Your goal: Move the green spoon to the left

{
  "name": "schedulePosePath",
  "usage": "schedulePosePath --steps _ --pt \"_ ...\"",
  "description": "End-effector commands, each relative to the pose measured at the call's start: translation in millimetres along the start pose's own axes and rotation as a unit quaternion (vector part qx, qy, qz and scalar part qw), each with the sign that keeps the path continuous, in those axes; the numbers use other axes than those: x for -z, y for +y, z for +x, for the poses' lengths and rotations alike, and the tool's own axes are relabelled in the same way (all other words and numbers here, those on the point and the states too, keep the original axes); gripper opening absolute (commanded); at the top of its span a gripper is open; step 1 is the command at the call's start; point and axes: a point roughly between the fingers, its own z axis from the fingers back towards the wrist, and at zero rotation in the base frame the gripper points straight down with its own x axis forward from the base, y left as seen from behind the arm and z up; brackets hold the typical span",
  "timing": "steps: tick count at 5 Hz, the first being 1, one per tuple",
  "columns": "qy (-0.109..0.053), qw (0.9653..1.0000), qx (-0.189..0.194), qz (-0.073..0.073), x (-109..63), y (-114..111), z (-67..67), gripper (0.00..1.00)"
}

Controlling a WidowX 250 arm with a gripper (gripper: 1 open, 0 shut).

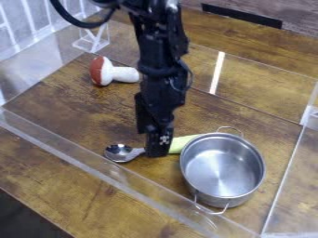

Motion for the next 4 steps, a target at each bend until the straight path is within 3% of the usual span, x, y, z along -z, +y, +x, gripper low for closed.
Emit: schedulePosePath --steps 1,3,4 --pt "-0.025 0.9994 0.015 0.02 -15.9 26.8 5.1 1.0" --pt "-0.03 0.9995 -0.001 0.012 -6.6 31.2 -1.2 1.0" --pt "-0.033 0.9991 -0.027 0.006 -1.3 32.6 -5.7 1.0"
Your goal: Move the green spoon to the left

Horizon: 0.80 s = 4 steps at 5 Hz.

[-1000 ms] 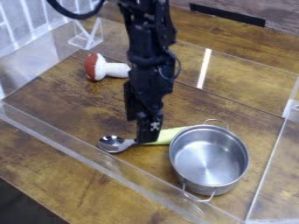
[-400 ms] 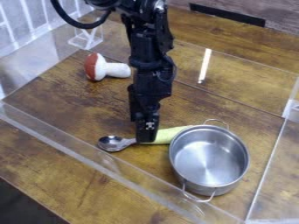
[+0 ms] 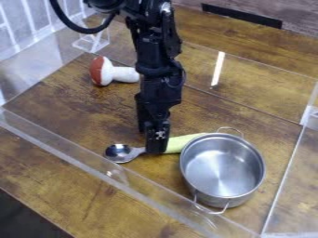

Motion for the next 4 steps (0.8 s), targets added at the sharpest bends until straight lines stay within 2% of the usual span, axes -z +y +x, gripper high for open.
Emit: schedulePosePath --steps 1,3,4 --pt "-0.016 0.9987 -0.046 0.013 -6.5 14.0 -8.9 1.0" --pt "-0.013 0.9999 -0.001 0.003 -8.5 28.4 -11.5 1.0" --pt "-0.016 0.9994 -0.032 -0.003 -8.8 32.9 -24.6 1.0"
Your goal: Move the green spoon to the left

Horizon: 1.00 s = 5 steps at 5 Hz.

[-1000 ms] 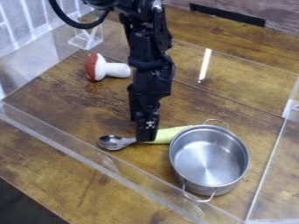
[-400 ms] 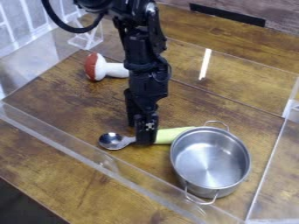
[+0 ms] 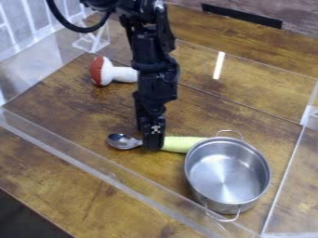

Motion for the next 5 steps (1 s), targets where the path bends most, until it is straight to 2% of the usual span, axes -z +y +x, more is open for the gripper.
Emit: schedulePosePath --steps 1,2,4,5 --pt "-0.014 0.9984 -0.054 0.006 -9.9 15.6 -21.7 1.0" --pt "-0.018 0.9964 -0.082 0.005 -12.5 18.3 -32.8 0.0" --pt "-0.026 0.9952 -0.094 0.007 -15.4 10.2 -12.1 0.0" --pt "-0.032 0.9932 -0.112 0.007 -16.8 6.8 -18.6 0.0"
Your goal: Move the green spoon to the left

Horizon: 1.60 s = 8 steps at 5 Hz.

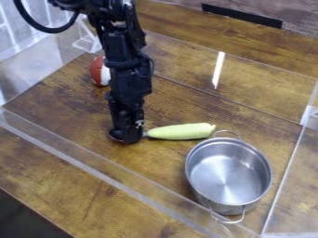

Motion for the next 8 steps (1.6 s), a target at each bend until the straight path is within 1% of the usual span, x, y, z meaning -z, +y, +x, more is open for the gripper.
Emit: schedulePosePath --steps 1,2,3,4,5,6,7,8 --pt "-0.019 0.9995 0.0 0.023 -33.9 -11.9 12.0 0.0" --pt "-0.02 0.9993 -0.003 0.031 -53.8 -25.2 21.2 0.0" --pt "-0.015 0.9991 0.011 0.038 -51.1 -39.2 28.1 0.0" --pt "-0.013 0.9988 0.031 0.035 -42.1 -50.5 30.9 0.0" --pt "-0.009 0.9972 0.066 0.033 -36.1 -64.9 35.6 0.0" --pt "-0.006 0.9953 0.09 0.034 -33.4 -76.4 42.6 0.0" --pt "-0.004 0.9938 0.107 0.033 -30.3 -84.5 44.7 0.0" --pt "-0.001 0.9929 0.115 0.033 -32.7 -84.0 39.1 0.0"
